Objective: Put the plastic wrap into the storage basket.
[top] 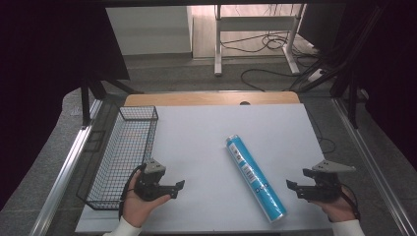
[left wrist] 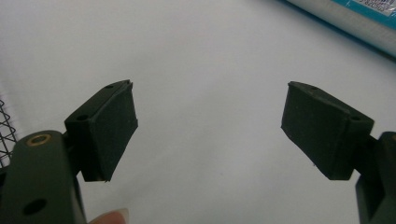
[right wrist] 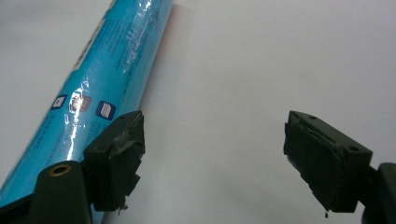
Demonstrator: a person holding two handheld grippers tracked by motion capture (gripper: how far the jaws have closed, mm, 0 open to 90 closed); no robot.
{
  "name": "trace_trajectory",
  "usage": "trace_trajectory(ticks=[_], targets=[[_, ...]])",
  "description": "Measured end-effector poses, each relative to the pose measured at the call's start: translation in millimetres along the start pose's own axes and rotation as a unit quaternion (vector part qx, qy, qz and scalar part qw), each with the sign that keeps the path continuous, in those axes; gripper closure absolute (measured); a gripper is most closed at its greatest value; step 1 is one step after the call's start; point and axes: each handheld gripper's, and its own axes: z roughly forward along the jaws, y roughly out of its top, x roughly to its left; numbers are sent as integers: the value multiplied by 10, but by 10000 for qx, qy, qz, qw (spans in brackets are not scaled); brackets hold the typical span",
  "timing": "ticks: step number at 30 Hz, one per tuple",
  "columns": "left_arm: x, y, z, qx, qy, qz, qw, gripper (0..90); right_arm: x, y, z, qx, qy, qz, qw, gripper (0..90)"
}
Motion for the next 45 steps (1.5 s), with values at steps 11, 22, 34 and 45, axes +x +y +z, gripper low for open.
trace_trajectory(ticks=[11,22,34,45], targets=[[2,0,-8,-7,15,-3,10000,178,12,-2,-4,53,-26,92,9999,228],[10,-10,-25,-2,21,23,10000,176,34,48,-3,122,-89,185,9997,222],[-5,-5,-37,7,20,40,10000,174,99,133,-16,151,-197,88,9997,217],[-6,-16,-94,-45,-29,32,10000,174,265,403,70,438,-272,89,9986,231]])
